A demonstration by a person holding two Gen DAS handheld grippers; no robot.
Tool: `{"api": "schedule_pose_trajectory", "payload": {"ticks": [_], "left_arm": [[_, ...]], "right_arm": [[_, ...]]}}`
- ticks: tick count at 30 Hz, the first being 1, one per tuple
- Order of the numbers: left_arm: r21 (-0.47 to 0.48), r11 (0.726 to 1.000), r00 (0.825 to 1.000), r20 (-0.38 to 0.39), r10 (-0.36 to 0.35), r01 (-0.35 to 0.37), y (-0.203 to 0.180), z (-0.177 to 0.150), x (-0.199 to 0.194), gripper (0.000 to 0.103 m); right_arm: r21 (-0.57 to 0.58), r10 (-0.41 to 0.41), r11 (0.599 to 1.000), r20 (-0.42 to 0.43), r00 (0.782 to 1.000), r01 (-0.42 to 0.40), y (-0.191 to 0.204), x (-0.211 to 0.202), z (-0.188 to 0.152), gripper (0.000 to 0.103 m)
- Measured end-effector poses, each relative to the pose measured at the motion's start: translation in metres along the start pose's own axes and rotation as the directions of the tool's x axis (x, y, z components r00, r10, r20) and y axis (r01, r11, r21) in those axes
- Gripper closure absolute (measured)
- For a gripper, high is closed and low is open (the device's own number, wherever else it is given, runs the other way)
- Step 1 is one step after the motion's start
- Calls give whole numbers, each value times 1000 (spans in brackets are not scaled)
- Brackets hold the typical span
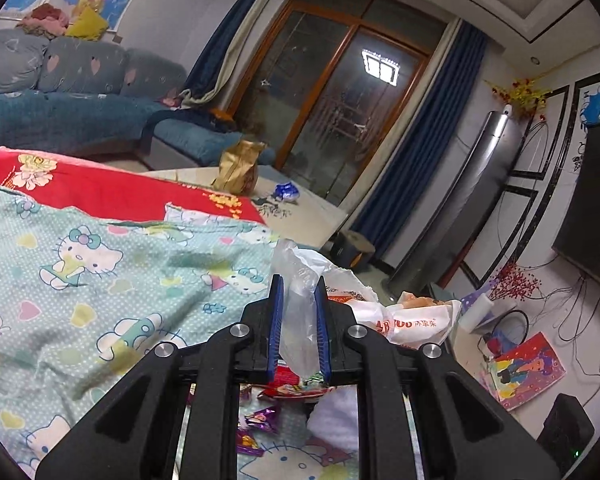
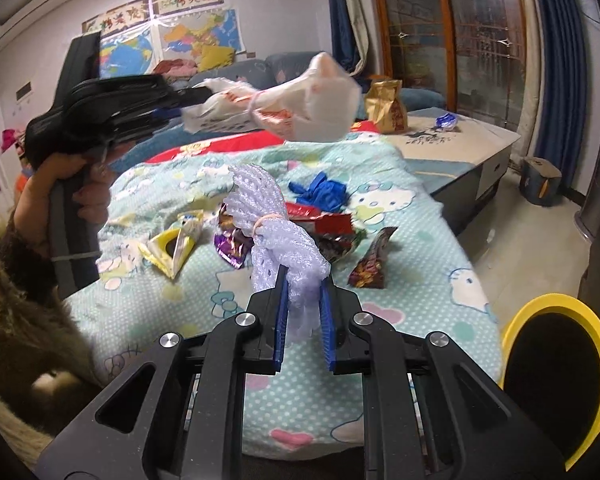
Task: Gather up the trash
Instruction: 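Grasp the white plastic bag with the left tool while the right tool grasps the lavender net, then carry both items over the yellow bin and open both tools to drop them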
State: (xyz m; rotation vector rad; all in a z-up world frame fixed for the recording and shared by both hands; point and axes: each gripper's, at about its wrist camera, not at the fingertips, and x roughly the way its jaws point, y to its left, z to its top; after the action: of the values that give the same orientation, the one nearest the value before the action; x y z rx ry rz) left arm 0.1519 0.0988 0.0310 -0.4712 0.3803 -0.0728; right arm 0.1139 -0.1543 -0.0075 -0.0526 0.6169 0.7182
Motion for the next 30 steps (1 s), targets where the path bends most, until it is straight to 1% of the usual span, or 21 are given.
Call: {"api": "schedule_pose_trajectory", "payload": {"ticks": [6, 11, 14, 22, 30], "left_arm": [[17, 999, 999, 30, -31, 31, -11, 5, -16, 89], [44, 997, 998, 32, -61, 59, -25, 5, -22, 89], [59, 995, 997, 20, -77, 76, -34, 3, -20, 89], [102, 988, 994, -14, -112, 113, -55, -8, -12, 89], [143, 979, 989, -48, -140, 145, -75, -19, -3, 89]], "right_arm": [[27, -45, 999, 34, 998, 44, -9, -15, 6, 93], [55, -97, 994, 61, 993, 94, -20, -27, 10, 93], [77, -131, 989, 70, 989, 126, -29, -33, 12, 93], [155, -237, 962, 81, 968, 223, -61, -52, 10, 93], [224, -308, 933, 88, 947, 282, -84, -70, 1, 93]]}}
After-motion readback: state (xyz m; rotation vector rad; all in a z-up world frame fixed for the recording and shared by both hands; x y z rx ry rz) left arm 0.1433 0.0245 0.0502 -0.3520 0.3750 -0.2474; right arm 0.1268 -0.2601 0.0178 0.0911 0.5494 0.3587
